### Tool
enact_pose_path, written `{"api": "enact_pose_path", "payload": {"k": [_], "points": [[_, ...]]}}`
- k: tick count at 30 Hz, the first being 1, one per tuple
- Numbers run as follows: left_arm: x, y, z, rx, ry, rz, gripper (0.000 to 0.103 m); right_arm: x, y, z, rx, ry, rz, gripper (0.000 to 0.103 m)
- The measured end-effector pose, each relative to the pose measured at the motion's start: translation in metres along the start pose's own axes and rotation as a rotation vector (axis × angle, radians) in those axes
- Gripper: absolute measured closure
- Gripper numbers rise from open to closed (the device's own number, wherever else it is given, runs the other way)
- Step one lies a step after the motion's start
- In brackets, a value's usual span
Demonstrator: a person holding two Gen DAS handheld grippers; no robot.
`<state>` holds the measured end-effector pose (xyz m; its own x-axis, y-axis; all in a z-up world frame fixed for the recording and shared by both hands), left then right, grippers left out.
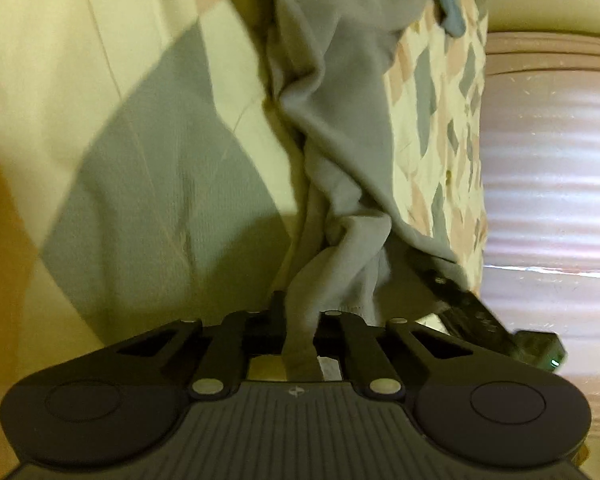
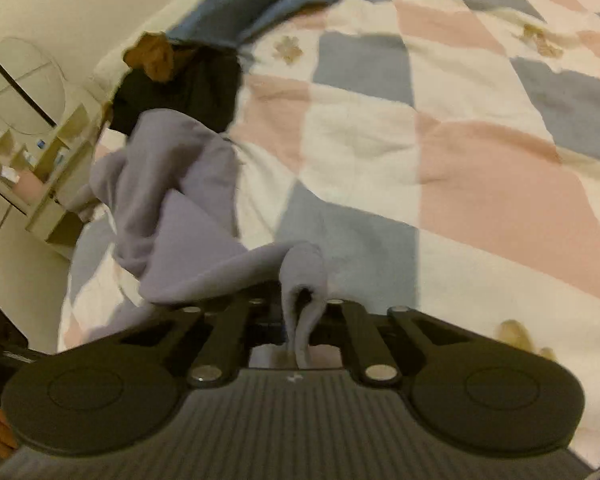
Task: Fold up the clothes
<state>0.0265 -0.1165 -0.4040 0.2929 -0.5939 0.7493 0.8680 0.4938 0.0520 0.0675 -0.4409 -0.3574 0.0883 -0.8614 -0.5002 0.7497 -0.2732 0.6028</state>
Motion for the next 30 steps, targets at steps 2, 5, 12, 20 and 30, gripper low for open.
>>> {"api": "enact_pose_path", "payload": {"k": [2, 5, 12, 20, 30], "points": [[0.024, -0.003, 0.039, 0.086, -0.037, -0.072, 0.102, -0.012, 0.007, 0.022, 0.088, 0.034, -0.055, 0.096], [0.082, -0.021, 0.131, 0.255, -0.156, -0.315, 0.098, -0.024, 0.02, 0.092, 0.293, 0.144, -0.262, 0.097], [0.04, -0.139, 0.163, -0.082, 0.025, -0.304, 0.103, -0.025, -0.11, 0.202, 0.256, -0.043, -0.862, 0.096], [-0.103, -0.161, 0.152, -0.181, 0.192, -0.06, 0.093, -0.071, -0.23, 0.213, -0.072, -0.208, -0.837, 0.092], [-0.061, -0.172, 0.185, -0.137, -0.032, -0.31, 0.103, -0.097, -0.223, 0.225, 0.093, -0.298, -0.63, 0.096]]}}
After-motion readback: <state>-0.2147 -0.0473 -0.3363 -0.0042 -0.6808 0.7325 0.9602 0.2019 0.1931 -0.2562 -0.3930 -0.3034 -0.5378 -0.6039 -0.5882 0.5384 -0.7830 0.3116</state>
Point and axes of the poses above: each gripper's, at about its wrist camera, not at the fingertips, and z roughly against the way its jaws point, x to its right, y to its top, the point moved 2 cm from there along -z, roughly the way its jaws point, and after that the axes turned 6 degrees about x, right-handed, at the moved point
